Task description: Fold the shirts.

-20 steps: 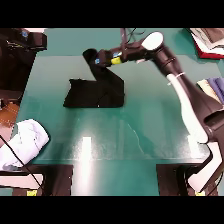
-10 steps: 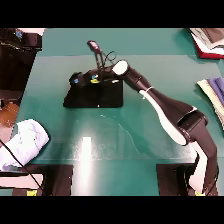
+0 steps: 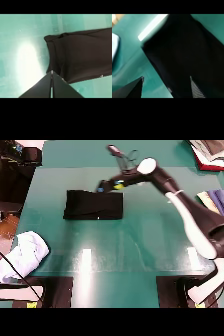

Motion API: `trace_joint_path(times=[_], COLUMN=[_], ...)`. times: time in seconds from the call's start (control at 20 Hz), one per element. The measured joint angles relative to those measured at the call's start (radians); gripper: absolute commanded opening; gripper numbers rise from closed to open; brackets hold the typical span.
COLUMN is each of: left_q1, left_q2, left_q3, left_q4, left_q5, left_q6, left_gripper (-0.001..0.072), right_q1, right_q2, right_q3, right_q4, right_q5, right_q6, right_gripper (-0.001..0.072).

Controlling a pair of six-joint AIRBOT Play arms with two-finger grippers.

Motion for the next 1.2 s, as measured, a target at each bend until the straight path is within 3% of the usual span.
trace_joint_path(times=[0.25, 0.5, 0.7, 1.0, 1.05, 1.1, 1.15, 1.2], left_q1=[0.0, 0.0, 0.0, 0.0, 0.0, 0.0, 0.0, 0.0], left_q2=[0.0, 0.0, 0.0, 0.0, 0.0, 0.0, 0.0, 0.0], left_q3=[-0.031, -0.078, -0.09, -0.093, -0.093, -0.093, -0.093, -0.093], left_q4=[-0.042, -0.066, -0.072, -0.075, -0.075, -0.075, -0.075, -0.075], left_q5=[0.003, 0.013, 0.015, 0.014, 0.013, 0.012, 0.011, 0.008], left_q6=[0.0, 0.0, 0.0, 0.0, 0.0, 0.0, 0.0, 0.0], left_gripper=[0.0024, 0.0024, 0.0024, 0.0024, 0.0024, 0.0024, 0.0024, 0.0024], right_q1=[-0.241, -0.316, -0.265, -0.129, -0.109, -0.089, -0.071, -0.056], right_q2=[0.108, 0.058, -0.022, -0.147, -0.166, -0.185, -0.203, -0.215], right_q3=[-0.346, -0.511, -0.491, -0.309, -0.277, -0.246, -0.217, -0.195], right_q4=[0.01, 0.219, 0.326, 0.351, 0.351, 0.345, 0.335, 0.331], right_q5=[0.022, 0.001, -0.011, -0.066, -0.079, -0.092, -0.101, -0.106], right_q6=[0.143, 0.119, 0.102, 0.12, 0.125, 0.13, 0.138, 0.138], right_gripper=[0.0664, 0.0664, 0.0663, 0.0651, 0.0535, 0.0375, 0.0156, 0.002])
